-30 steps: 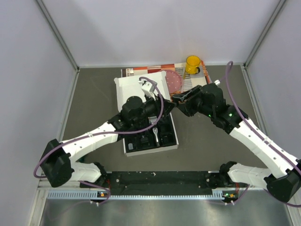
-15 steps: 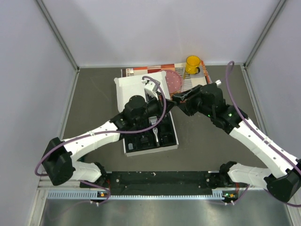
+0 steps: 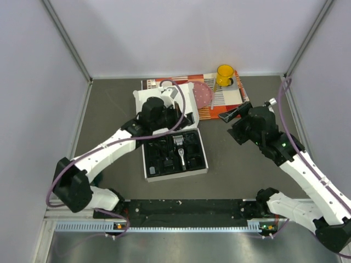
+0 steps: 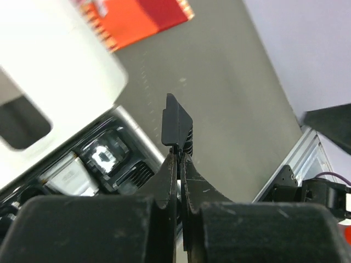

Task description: Sort the hair-cutting tools

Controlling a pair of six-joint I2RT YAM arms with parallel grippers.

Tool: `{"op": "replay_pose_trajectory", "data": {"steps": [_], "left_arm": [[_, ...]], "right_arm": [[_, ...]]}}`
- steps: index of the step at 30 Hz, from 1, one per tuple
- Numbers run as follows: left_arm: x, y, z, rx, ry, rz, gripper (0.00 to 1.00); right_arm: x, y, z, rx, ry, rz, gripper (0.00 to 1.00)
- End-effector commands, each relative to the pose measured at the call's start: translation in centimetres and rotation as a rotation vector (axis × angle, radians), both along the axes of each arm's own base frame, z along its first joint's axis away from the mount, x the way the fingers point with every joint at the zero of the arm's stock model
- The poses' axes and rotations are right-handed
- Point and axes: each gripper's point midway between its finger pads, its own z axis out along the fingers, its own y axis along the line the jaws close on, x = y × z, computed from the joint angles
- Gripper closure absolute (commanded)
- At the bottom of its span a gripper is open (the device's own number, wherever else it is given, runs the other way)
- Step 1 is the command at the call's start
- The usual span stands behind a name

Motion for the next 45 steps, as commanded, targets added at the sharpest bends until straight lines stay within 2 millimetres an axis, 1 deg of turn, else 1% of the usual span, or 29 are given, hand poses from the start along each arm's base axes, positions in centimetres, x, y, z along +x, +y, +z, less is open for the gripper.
{"op": "replay_pose_trajectory", "data": {"steps": [1,2,3,4,5,6,7,8,10,13,14,16,20,28,34,36,45], "left_arm": [[-1.4,1.3,-3.9,0.012,0.27,-0.115,1.0],[-0.6,1.7,-4.8,0.025,0.298,-0.119,1.0],[-0.6,1.7,-5.1,0.028,0.319,-0.13,1.0],[-1.2,1.6,-5.6,0.026,0.367,-0.17,1.0],[-0.5,1.7,-6.3,0.036,0.396,-0.18,1.0],[-0.4,1.7,-6.7,0.042,0.428,-0.185,1.0],[-0.3,1.7,-6.7,0.045,0.457,-0.195,1.0],[-0.1,1.6,-7.8,0.056,0.489,-0.205,1.0],[0.3,1.3,-8.1,0.045,0.508,-0.219,1.0],[0.8,0.7,-8.5,0.03,0.525,-0.237,1.0],[0.9,0.7,-9.1,0.033,0.546,-0.235,1.0],[1.1,0.6,-9.4,0.036,0.557,-0.233,1.0],[1.5,0.8,-11.0,0.059,0.595,-0.196,1.0],[1.4,0.8,-13.0,0.076,0.647,-0.184,1.0],[1.7,0.7,-13.9,0.079,0.674,-0.173,1.0],[1.8,0.3,-13.9,0.063,0.686,-0.176,1.0],[3.3,0.1,-14.5,0.065,0.685,-0.114,1.0]], "right_arm": [[-0.3,-1.9,-2.9,-0.179,0.028,0.038,0.19],[-0.4,-2.0,-3.6,-0.2,0.042,0.046,0.2],[-0.4,-2.1,-4.2,-0.211,0.058,0.048,0.2],[-0.6,-2.0,-5.0,-0.215,0.077,0.057,0.2],[-0.7,-2.0,-5.5,-0.221,0.088,0.063,0.2],[-0.8,-1.9,-5.9,-0.223,0.101,0.067,0.2],[-0.9,-1.8,-6.6,-0.225,0.119,0.077,0.21],[-1.0,-1.7,-6.8,-0.225,0.124,0.082,0.21],[-1.1,-1.7,-7.4,-0.231,0.144,0.085,0.21],[-1.1,-1.6,-7.9,-0.234,0.155,0.088,0.21],[-1.1,-1.7,-7.9,-0.234,0.156,0.085,0.21],[-1.0,-1.9,-8.1,-0.238,0.161,0.079,0.21],[-1.0,-1.9,-8.5,-0.243,0.17,0.078,0.22],[-1.0,-1.8,-9.1,-0.247,0.191,0.084,0.23],[-1.1,-1.8,-9.6,-0.253,0.206,0.087,0.23],[-1.1,-1.8,-9.8,-0.253,0.211,0.088,0.23],[-1.4,-1.7,-10.7,-0.255,0.235,0.097,0.24]]}}
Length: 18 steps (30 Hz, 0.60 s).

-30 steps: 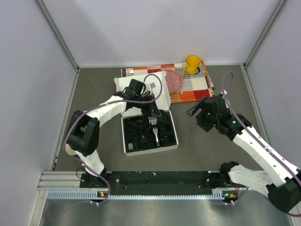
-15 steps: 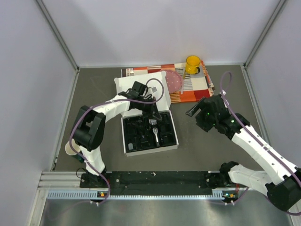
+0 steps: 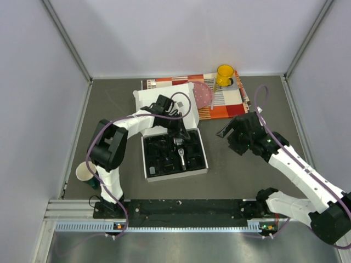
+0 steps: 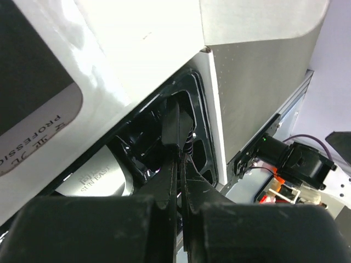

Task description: Sort the hair-cutting tools

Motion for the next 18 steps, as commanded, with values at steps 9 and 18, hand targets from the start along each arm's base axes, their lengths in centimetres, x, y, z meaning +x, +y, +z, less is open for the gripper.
{"op": "replay_pose_trajectory", "data": {"steps": [9,18], "left_arm": [[1.0,-1.3,-0.2,-0.046,0.013,0.01,1.0],[1.1,0.0,-1.3,0.042,-0.021,0.048,0.65]], "right_arm": [[-0.2,-0.1,-1.0,-0.004,0.02,0.005,0.25],[-0.3,0.0,-1.0,0.001,0.021,0.007,0.25]]}}
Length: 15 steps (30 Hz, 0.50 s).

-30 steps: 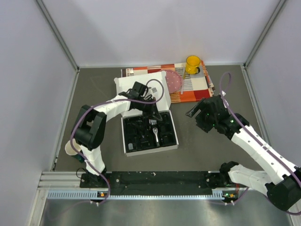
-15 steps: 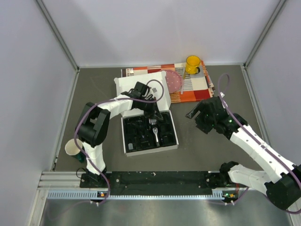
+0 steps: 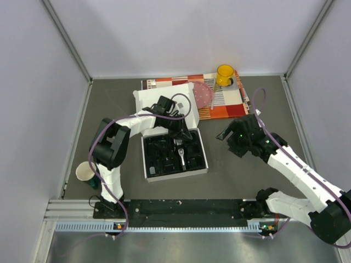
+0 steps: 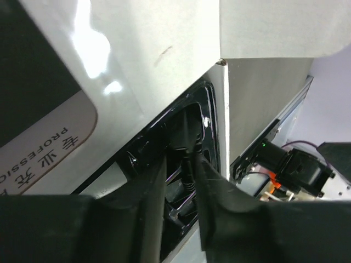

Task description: Sort the hair-cutting tools

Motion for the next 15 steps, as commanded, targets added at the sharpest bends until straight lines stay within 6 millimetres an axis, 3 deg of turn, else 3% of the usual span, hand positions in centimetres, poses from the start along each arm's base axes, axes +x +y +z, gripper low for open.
{"op": "replay_pose_trajectory", "data": {"steps": [1,5,12,15], "left_arm": [[0.9,0.6,-0.1,0.053,-0.07,0.031,0.6],[1.4,1.1,0.7,0.081,-0.114,0.049,0.47],[2.1,2.0,2.6,0.119,-0.189,0.08,0.53],[2.4,2.5,3.6,0.137,-0.227,0.094,0.55]], "right_arm": [[0.4,0.0,0.4,0.009,-0.016,-0.004,0.25],[0.3,-0.1,0.2,0.001,-0.01,0.001,0.25],[1.0,0.8,0.4,-0.031,-0.026,0.086,0.26],[1.8,2.1,0.8,-0.049,-0.055,0.163,0.32]]}}
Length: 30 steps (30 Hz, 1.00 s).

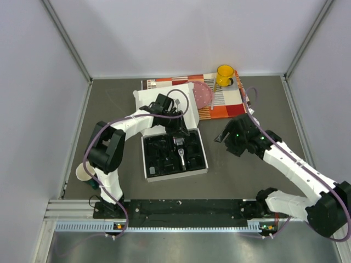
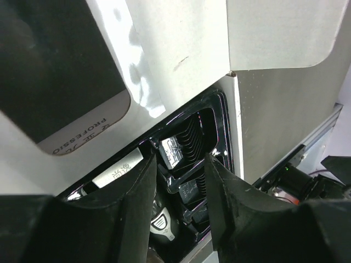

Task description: Sort the hair-cutting tools

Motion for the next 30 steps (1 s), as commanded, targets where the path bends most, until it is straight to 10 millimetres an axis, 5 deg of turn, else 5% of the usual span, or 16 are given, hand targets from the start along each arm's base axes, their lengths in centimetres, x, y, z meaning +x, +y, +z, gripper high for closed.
{"op": "replay_pose_trajectory", "data": {"steps": [1,8,16,18,22,30], "left_arm": [[0.8,1.1,3.4,0.032,-0.125,0.021,0.56],[0.9,4.7,6.8,0.153,-0.273,0.085,0.59],[1.8,13.9,10.9,0.336,-0.424,0.366,0.62],[1.9,16.2,12.3,0.347,-0.464,0.46,0.62],[2.1,21.4,12.3,0.366,-0.454,0.623,0.62],[1.9,25.4,10.1,0.34,-0.34,0.741,0.61]], "right_arm": [[2.1,2.4,2.4,-0.009,-0.104,0.132,0.36],[5.0,8.3,4.6,-0.018,-0.26,0.347,0.56],[6.8,14.7,2.6,-0.003,-0.279,0.562,0.84],[6.9,15.8,0.7,-0.03,-0.253,0.613,0.9],[7.6,16.6,-1.5,-0.078,-0.22,0.617,0.96],[8.4,15.6,-5.3,-0.181,-0.146,0.593,0.99]]}}
